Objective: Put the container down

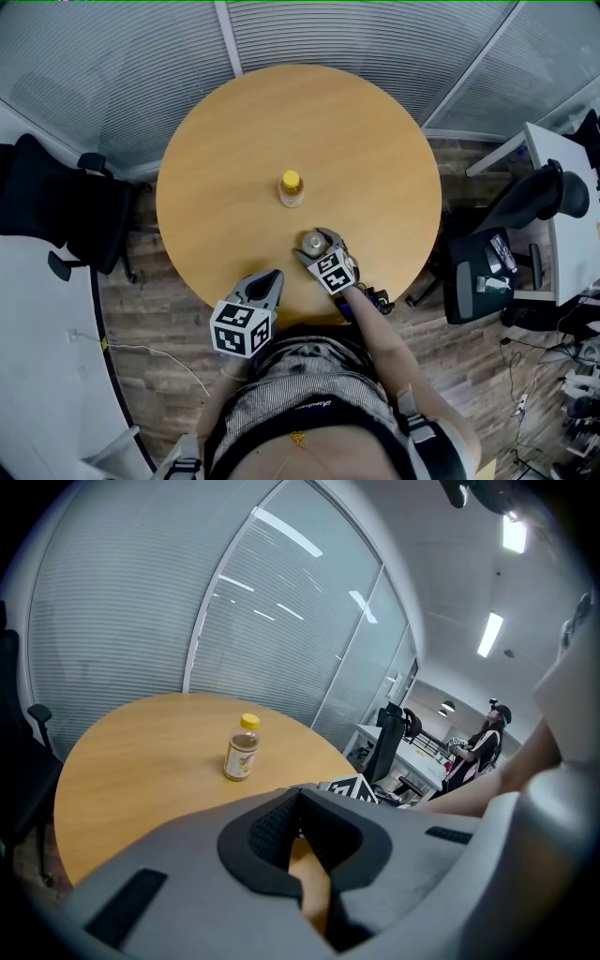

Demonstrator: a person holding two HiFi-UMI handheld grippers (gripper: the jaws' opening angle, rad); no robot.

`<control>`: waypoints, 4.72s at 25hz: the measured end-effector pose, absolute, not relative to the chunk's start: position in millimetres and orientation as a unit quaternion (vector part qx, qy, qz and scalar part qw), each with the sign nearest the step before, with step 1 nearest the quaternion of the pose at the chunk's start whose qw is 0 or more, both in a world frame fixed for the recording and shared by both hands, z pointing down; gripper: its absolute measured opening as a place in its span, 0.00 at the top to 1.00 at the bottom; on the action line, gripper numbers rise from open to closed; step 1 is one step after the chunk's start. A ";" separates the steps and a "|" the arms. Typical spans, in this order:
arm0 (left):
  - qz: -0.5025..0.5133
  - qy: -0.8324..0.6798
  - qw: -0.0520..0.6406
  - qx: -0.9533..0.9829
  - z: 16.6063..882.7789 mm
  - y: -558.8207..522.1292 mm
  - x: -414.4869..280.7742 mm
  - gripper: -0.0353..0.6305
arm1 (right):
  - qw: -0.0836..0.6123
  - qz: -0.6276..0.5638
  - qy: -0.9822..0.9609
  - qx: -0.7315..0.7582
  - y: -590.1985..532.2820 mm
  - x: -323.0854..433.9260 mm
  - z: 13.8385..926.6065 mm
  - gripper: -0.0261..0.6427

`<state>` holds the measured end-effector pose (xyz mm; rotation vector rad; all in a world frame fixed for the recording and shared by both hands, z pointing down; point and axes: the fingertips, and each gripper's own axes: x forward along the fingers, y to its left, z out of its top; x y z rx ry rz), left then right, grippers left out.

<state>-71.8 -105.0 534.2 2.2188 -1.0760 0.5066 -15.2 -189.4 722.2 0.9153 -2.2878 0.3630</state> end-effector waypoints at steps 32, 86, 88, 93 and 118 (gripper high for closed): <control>0.196 -0.397 0.306 0.843 539.4 -96.1 -72.6 0.91 | 0.288 0.199 -0.859 0.373 -155.6 16.1 709.4 0.44; 0.217 -0.363 0.294 0.857 547.3 -90.3 -25.7 0.91 | 0.210 0.226 -0.894 0.326 -107.9 26.3 582.6 0.92; 0.211 -0.360 0.292 0.860 542.4 -89.2 -21.7 0.92 | 0.200 0.221 -0.896 0.330 -105.2 27.6 572.1 0.92; 0.194 -0.357 0.285 0.868 527.1 -89.3 -17.2 0.91 | 0.174 0.204 -0.902 0.339 -104.1 26.6 543.4 0.92; 0.092 -0.380 0.184 0.902 430.4 -107.6 -29.6 0.91 | 0.115 0.101 -0.934 0.323 -105.4 -3.3 421.6 0.92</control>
